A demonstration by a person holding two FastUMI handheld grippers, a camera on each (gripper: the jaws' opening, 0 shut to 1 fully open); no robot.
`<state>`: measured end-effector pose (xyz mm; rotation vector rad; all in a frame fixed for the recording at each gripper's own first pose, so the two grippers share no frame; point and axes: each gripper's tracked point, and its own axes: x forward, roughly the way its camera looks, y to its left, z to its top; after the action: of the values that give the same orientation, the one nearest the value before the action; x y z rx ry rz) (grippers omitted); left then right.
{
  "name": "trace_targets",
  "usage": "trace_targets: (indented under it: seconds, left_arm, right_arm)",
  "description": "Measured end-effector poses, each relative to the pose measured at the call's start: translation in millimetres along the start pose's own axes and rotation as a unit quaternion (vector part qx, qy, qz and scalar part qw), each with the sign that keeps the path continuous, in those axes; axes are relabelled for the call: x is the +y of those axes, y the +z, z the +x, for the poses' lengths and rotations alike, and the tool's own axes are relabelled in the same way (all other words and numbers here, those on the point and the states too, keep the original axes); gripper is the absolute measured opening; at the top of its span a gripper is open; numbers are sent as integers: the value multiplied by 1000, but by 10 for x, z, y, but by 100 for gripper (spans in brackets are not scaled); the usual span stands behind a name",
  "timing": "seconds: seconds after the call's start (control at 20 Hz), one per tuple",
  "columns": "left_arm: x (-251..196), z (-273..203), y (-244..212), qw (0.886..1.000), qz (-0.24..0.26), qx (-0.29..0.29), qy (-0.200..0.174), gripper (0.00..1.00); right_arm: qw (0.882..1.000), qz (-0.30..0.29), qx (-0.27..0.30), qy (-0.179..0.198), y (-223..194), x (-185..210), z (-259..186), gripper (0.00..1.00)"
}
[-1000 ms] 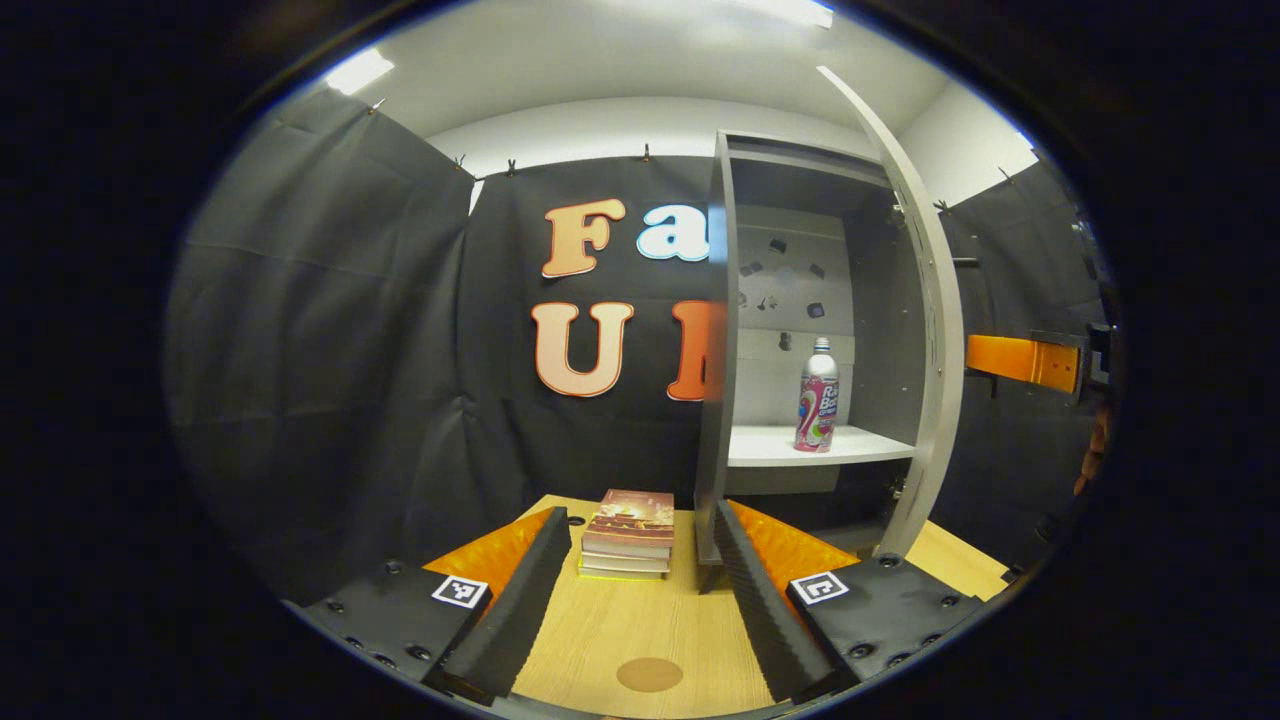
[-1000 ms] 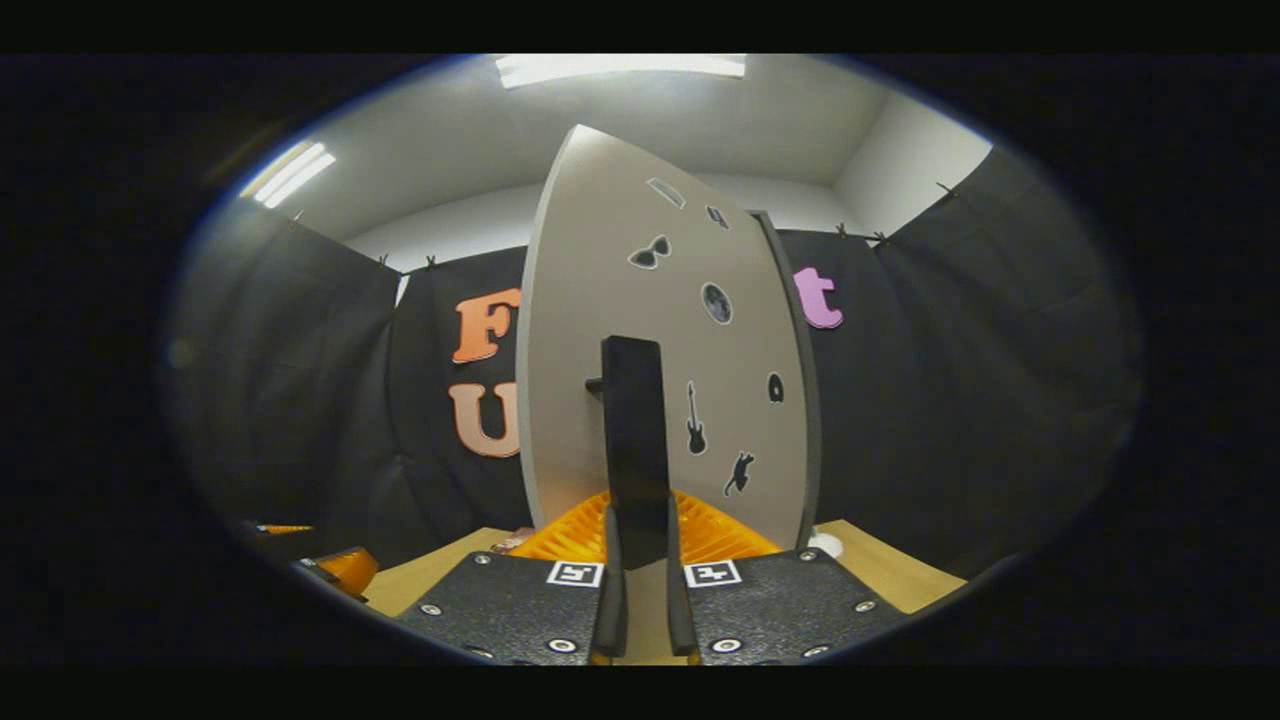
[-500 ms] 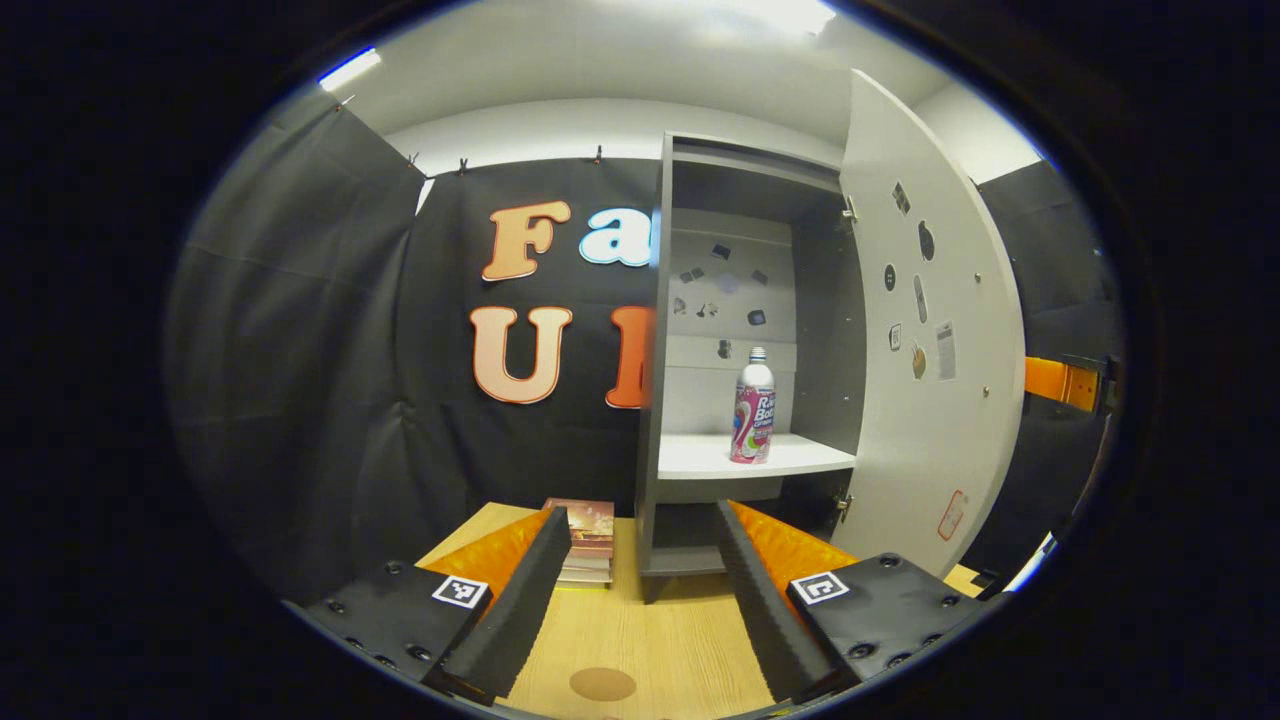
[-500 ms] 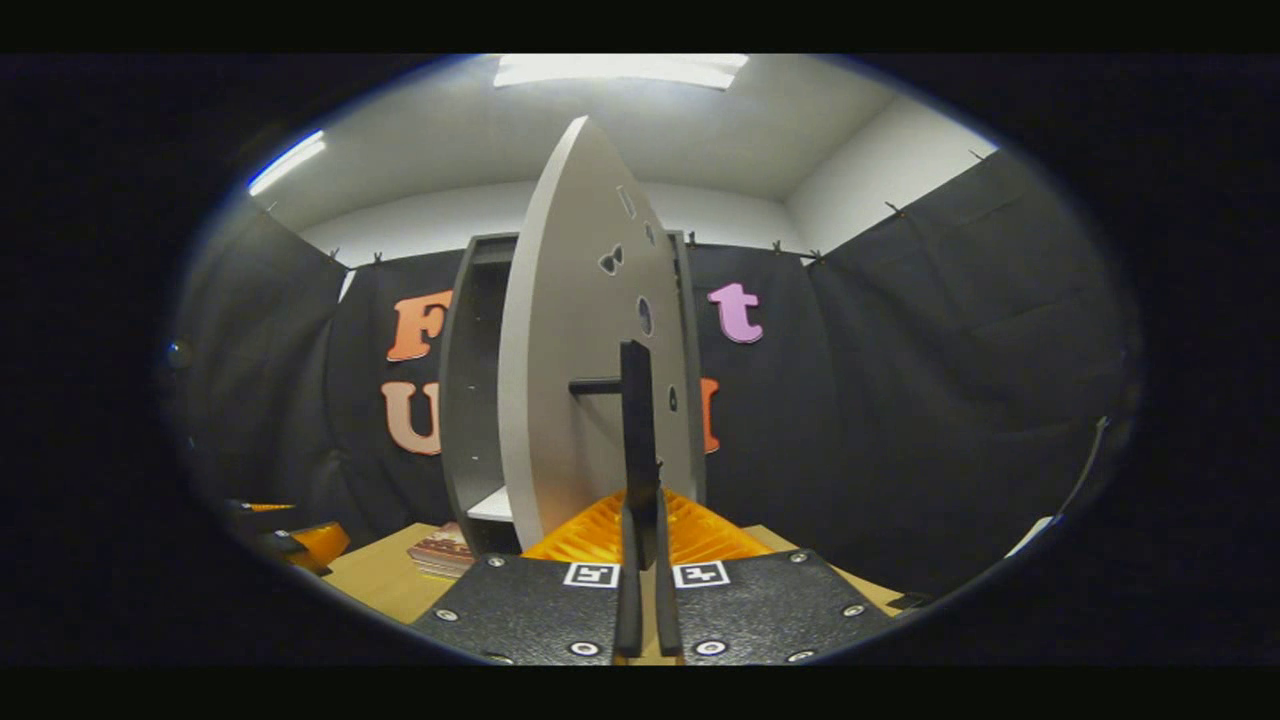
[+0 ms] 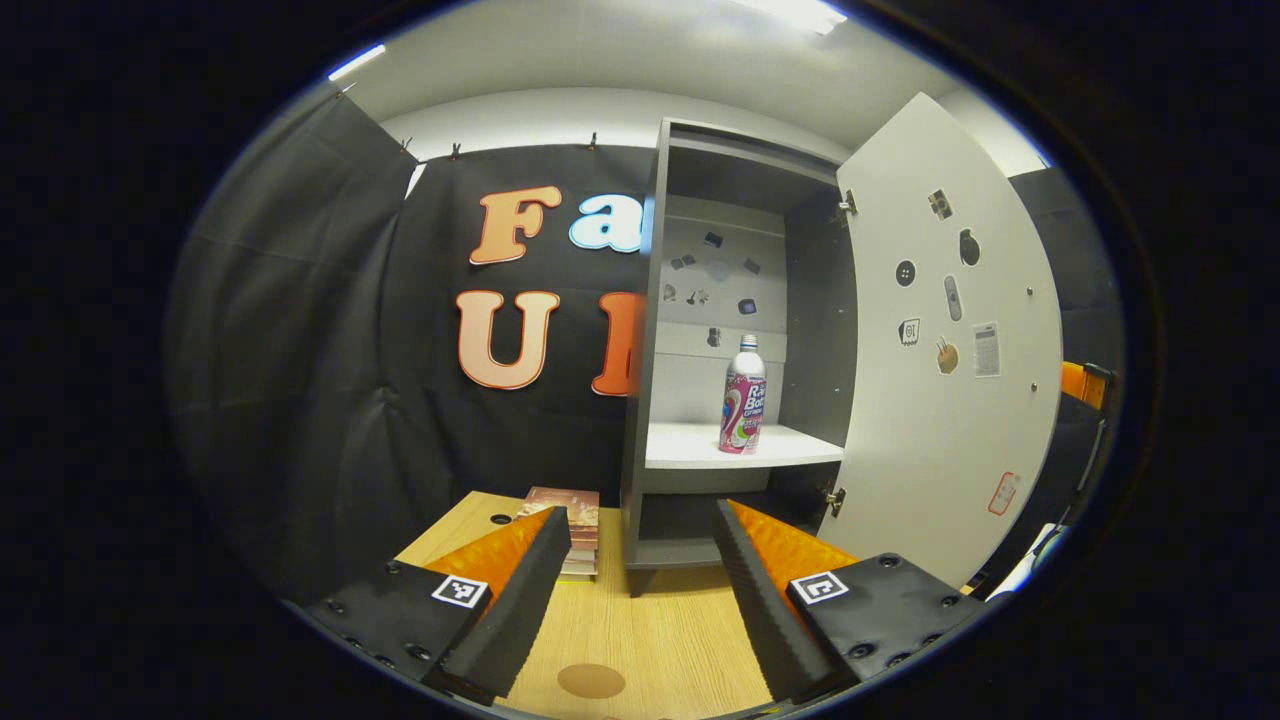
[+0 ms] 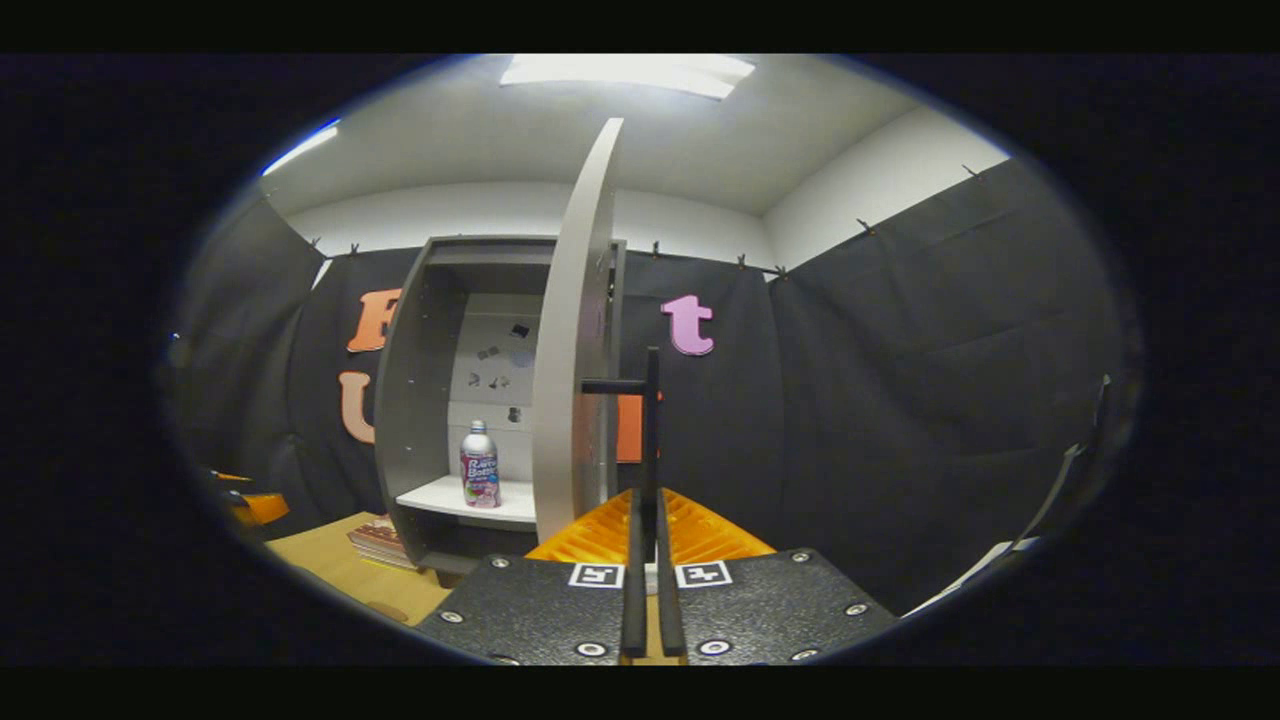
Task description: Open the cabinet door with the right hand, grasp the bottle in the cabinet with the left hand and place it on the coaster, then close the cabinet door with the right hand.
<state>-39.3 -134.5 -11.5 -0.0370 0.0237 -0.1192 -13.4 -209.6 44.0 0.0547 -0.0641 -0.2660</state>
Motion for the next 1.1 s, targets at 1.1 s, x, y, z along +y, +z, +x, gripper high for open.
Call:
trace_targets:
  seconds: [1.1]
  left_arm:
    - [-27, -110, 120, 1000, 0, -7, -16, 94]
  right_arm:
    - [1000, -4, -7, -8, 64, 184, -306, 2]
